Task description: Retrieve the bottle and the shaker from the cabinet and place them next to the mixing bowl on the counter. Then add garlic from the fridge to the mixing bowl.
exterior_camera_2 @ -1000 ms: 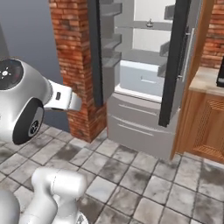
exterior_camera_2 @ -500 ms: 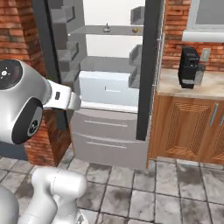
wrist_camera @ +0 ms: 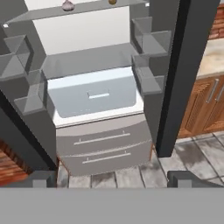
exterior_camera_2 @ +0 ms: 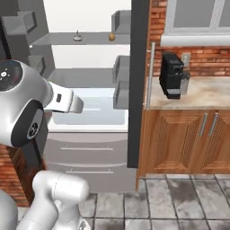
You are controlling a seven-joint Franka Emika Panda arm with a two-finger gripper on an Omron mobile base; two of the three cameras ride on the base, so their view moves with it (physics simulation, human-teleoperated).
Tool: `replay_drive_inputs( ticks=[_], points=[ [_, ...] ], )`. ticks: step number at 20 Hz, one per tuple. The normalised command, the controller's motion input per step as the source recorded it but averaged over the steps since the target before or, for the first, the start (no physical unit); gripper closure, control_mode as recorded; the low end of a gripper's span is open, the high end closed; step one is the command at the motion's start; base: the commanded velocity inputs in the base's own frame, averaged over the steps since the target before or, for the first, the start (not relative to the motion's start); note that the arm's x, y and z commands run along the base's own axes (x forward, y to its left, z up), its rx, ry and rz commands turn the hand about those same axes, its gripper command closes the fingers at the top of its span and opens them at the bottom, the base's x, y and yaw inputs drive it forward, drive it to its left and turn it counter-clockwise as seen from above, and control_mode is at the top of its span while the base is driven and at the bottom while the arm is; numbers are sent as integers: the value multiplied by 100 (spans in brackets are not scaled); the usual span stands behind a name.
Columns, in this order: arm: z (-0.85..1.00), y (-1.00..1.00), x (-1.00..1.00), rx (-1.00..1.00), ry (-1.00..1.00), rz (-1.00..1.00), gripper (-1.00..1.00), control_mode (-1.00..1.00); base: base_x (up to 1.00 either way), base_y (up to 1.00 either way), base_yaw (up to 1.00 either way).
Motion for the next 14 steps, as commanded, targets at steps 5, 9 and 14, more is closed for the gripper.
replay_drive_inputs(
  ticks=[5, 9, 14],
  points=[
    [0, 0, 0, 0, 0, 0, -100, 100, 25, 15, 10],
    [0, 0, 0, 0, 0, 0, -100, 100, 46, 34, 26],
    [0, 0, 0, 0, 0, 0, -100, 100, 80, 11, 21]
  ],
)
